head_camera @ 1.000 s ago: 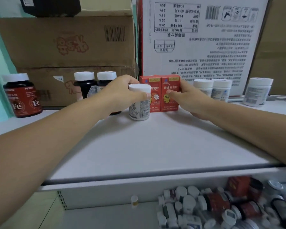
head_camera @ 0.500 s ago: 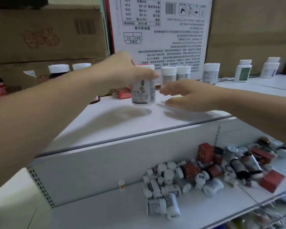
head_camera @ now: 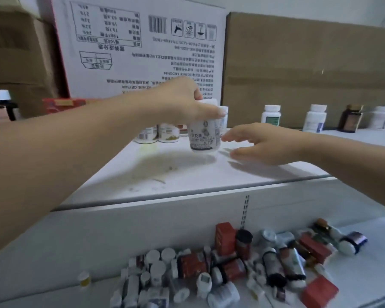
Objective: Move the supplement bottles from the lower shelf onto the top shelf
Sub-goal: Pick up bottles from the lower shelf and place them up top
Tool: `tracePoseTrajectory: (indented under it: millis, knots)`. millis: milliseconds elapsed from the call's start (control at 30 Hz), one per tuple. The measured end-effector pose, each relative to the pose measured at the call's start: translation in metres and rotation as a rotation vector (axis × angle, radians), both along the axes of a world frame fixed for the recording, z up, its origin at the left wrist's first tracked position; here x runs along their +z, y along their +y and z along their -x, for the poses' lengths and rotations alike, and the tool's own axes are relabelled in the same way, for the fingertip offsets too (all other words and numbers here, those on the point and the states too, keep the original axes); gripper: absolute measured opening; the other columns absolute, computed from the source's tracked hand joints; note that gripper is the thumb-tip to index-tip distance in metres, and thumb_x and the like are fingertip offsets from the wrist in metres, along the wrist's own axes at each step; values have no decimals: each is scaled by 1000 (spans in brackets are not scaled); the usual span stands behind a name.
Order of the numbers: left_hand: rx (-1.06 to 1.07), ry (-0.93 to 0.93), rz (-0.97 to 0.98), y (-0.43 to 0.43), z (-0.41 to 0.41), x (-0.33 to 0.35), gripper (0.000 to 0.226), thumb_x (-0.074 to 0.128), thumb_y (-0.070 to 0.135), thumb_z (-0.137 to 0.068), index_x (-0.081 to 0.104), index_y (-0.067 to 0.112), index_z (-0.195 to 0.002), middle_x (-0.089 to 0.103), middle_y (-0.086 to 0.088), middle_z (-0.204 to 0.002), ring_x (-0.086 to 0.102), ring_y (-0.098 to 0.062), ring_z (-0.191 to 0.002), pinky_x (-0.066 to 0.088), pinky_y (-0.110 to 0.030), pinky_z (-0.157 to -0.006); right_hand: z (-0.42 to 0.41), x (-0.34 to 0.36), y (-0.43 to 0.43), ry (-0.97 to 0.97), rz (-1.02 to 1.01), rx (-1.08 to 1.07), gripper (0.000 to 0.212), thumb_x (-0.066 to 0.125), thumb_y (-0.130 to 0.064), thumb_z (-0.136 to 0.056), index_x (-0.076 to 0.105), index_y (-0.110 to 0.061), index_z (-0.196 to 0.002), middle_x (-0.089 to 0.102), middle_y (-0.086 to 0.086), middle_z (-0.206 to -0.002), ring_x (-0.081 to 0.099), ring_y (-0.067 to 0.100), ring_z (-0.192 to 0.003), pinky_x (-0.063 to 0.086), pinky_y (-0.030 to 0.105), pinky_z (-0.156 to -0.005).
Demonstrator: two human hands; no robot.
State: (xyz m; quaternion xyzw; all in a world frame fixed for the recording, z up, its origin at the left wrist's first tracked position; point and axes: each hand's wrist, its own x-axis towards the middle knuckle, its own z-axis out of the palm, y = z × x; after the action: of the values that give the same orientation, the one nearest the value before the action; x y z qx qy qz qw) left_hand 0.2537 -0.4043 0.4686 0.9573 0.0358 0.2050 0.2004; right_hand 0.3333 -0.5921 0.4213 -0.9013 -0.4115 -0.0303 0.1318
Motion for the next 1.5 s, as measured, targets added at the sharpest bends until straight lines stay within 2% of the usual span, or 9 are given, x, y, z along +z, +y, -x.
tracePoseTrajectory:
  millis: [133,367,500,600,800,1200,1333,1433,1500]
  knots:
    - [32,-10,-113,-34,-47,9,53,67,70,-75,63,22,-96,63,6,-91,57,-9,-80,43,-28,-62,-47,4,-38,-14,69,8,44,55,-33,-95,47,-28,-138,48,-10,-142,43,10,-131,33,20,-100]
    - [76,-17,-200,-59,-123,18,57,68,70,-75,65,19,-99,64,3,-93,56,-9,-79,40,-28,-57,-95,-7,-67,1,102,154,40,47,-42,-98,50,-30,-135,47,-12,-138,42,4,-125,26,15,-97]
    - [90,0,-239,-57,-155,12,55,66,71,-75,61,20,-96,62,3,-95,53,-8,-78,39,-28,-58,-110,-21,-69,8,-8,218,39,47,-44,-96,51,-32,-132,47,-8,-134,41,8,-126,29,28,-110]
    - [103,55,-271,-48,-170,7,56,65,71,-76,62,21,-99,60,6,-93,53,-10,-81,37,-27,-58,-117,-25,-68,8,-21,233,40,46,-48,-94,51,-34,-131,47,-7,-132,41,10,-125,31,33,-111]
    - [106,105,-275,-40,-188,1,56,65,75,-73,63,26,-98,57,15,-90,56,-14,-91,40,-29,-66,-121,-27,-68,25,-1,245,40,43,-52,-94,47,-37,-131,44,-10,-129,39,11,-123,33,35,-108]
    - [116,68,-280,-43,-199,-13,60,64,70,-78,63,24,-116,63,4,-105,57,-17,-95,45,-32,-76,-121,-27,-67,0,11,261,41,41,-51,-94,45,-35,-131,42,-6,-130,37,16,-124,33,39,-108]
    - [127,97,-272,-46,-195,-12,55,63,69,-81,65,25,-113,71,6,-96,58,-6,-83,48,-32,-80,-123,-27,-66,-3,17,266,40,41,-51,-94,45,-35,-131,41,-6,-131,37,17,-124,33,39,-108]
    - [138,117,-341,-49,-191,-13,55,57,68,-86,65,20,-111,71,4,-94,62,-17,-91,49,-34,-78,-123,-26,-67,-3,19,268,41,41,-51,-95,45,-35,-132,42,-6,-130,38,17,-124,33,38,-108]
    - [157,131,-409,-51,-186,-12,62,52,72,-86,61,18,-115,69,1,-106,61,-23,-103,48,-36,-82,-122,-26,-66,-4,11,267,40,43,-51,-94,47,-34,-131,43,-5,-129,38,16,-123,33,37,-107]
